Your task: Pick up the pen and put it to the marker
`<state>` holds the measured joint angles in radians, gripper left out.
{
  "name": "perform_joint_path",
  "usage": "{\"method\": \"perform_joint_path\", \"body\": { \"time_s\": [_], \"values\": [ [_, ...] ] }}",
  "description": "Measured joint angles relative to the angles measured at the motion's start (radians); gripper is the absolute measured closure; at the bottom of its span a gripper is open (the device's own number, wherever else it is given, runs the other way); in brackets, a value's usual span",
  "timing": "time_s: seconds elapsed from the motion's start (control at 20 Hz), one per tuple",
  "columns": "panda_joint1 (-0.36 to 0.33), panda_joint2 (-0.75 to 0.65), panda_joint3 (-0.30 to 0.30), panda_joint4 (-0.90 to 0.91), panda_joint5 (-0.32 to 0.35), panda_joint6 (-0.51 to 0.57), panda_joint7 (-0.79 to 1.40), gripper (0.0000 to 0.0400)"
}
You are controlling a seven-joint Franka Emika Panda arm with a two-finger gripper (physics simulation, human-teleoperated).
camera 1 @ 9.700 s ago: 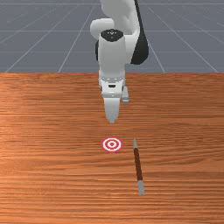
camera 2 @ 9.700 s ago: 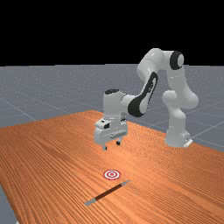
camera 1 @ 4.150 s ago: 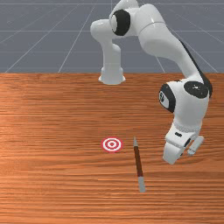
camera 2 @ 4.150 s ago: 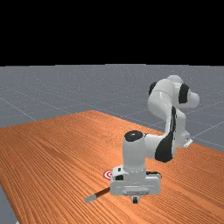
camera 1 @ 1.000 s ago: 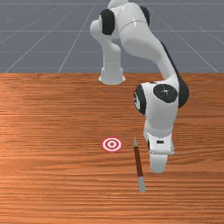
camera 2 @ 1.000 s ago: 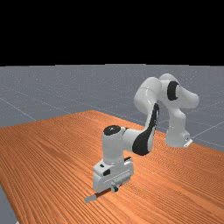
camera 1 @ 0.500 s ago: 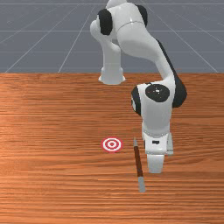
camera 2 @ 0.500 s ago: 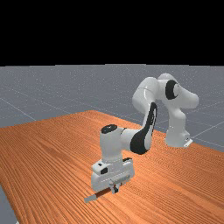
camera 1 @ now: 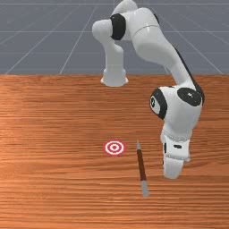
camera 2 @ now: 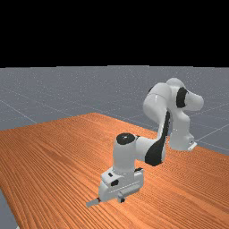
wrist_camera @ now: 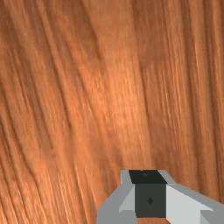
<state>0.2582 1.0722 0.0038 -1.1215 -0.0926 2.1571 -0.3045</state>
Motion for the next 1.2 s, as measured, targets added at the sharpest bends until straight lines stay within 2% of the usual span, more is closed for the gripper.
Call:
{"method": "perform_joint_path", "body": {
  "time_s": [0.05, 0.25, 0.3, 0.35, 0.4, 0.45, 0.65, 0.7, 0.75, 0.8, 1.0, 1.05, 1.2],
  "values": [
    [0.033, 0.066, -0.046, 0.110, -0.042, -0.083, 0.033, 0.0400],
    [0.022, 0.065, -0.018, 0.038, -0.016, 0.024, 0.014, 0.0397],
    [-0.032, 0.031, 0.037, -0.030, 0.015, 0.085, -0.093, 0.0398],
    [-0.031, -0.012, 0.015, -0.130, 0.011, 0.209, -0.044, 0.0399],
    [-0.040, -0.034, 0.004, -0.183, 0.004, 0.278, -0.048, 0.0399],
    [-0.081, -0.010, 0.040, -0.111, 0.009, 0.139, -0.164, 0.0399],
    [-0.139, -0.037, 0.033, -0.162, 0.014, 0.164, -0.210, 0.0400],
    [-0.125, -0.038, 0.000, -0.161, 0.001, 0.157, -0.159, 0.0400],
    [-0.154, -0.059, 0.019, -0.210, 0.018, 0.221, -0.191, 0.0400],
    [-0.174, -0.050, 0.029, -0.187, 0.014, 0.180, -0.244, 0.0400],
    [-0.227, -0.059, 0.032, -0.205, 0.033, 0.191, -0.276, 0.0400],
    [-0.212, -0.059, 0.005, -0.203, 0.011, 0.187, -0.254, 0.0400],
    [-0.230, -0.051, 0.018, -0.183, 0.024, 0.160, -0.275, 0.0400]
  ]
}}
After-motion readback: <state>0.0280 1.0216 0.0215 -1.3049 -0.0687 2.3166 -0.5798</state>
